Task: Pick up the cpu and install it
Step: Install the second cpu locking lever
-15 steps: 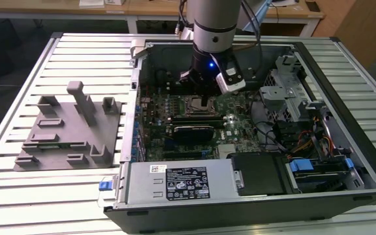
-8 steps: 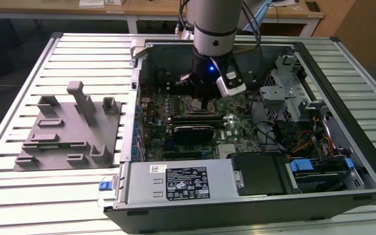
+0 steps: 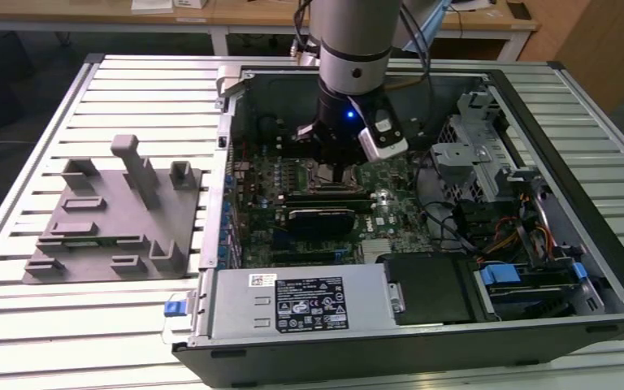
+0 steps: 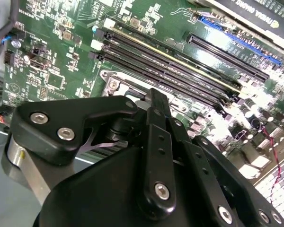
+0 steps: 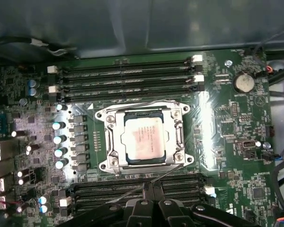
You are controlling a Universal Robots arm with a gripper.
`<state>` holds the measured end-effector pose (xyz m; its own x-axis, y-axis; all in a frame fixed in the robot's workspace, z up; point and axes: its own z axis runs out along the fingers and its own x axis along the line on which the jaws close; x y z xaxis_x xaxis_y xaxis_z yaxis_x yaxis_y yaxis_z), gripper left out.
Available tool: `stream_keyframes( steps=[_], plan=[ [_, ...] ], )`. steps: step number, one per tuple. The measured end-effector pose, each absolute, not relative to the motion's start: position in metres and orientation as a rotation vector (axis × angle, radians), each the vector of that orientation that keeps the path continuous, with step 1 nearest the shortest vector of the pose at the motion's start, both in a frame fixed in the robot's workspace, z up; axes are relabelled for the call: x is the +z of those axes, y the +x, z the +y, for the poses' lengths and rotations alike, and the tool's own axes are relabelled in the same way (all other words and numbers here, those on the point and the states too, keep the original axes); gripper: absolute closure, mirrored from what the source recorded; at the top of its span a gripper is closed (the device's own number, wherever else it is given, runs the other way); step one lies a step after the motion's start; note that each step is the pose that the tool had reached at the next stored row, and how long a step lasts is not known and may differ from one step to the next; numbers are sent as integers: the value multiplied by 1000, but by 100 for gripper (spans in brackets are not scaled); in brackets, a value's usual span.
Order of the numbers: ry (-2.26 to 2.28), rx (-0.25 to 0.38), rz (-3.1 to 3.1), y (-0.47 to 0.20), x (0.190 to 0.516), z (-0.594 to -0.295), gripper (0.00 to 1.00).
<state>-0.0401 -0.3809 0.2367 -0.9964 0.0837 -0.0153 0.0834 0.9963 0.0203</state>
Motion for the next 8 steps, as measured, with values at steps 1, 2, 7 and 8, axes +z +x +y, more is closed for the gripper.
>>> stream_keyframes(
  steps=[1,2,7,8],
  plan=[
    [117,31,3123,-41,236,-381,89],
    [103,31,3124,-42,236,-381,89],
    [29,31,3126,-44,233,-381,89],
    [11,32,3126,-45,232,-381,89]
  ],
)
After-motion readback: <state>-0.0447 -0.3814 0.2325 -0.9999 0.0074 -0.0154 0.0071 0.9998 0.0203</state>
